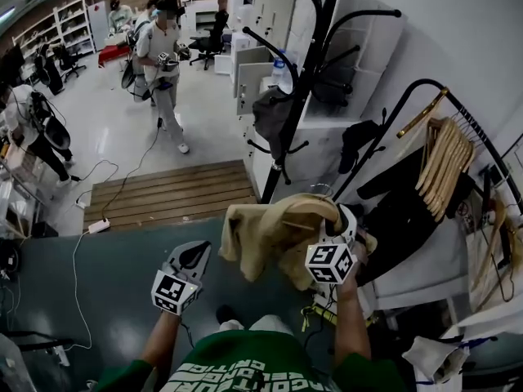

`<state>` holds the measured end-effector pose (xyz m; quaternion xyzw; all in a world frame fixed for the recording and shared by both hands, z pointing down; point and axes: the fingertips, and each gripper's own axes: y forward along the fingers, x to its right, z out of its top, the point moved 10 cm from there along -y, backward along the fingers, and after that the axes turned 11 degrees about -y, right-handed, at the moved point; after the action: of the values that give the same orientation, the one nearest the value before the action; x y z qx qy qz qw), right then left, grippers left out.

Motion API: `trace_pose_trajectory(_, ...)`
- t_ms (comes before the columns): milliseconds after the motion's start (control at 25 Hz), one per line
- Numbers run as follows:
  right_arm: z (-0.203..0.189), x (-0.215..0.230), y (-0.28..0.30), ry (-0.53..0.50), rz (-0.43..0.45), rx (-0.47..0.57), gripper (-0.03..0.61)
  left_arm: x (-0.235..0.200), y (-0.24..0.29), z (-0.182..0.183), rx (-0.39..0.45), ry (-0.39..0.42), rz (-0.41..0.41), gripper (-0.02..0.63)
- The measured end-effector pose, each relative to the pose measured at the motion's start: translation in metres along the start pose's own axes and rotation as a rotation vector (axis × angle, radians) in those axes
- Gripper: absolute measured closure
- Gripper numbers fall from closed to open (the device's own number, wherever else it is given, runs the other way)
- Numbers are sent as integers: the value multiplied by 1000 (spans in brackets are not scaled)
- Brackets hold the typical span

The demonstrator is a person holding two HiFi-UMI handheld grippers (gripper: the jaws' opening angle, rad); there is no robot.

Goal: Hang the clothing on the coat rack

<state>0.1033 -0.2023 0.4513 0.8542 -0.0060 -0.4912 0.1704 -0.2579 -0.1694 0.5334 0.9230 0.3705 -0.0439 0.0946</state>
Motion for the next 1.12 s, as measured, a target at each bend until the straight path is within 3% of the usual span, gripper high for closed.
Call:
trace_pose_trajectory(440, -8, -8, 38, 7, 54, 4, 420, -6, 21, 5, -4, -12, 31, 609)
trace_pose_trajectory(1120, -62, -48, 132, -53, 177, 26, 420, 37, 75, 3, 0, -54, 98, 609)
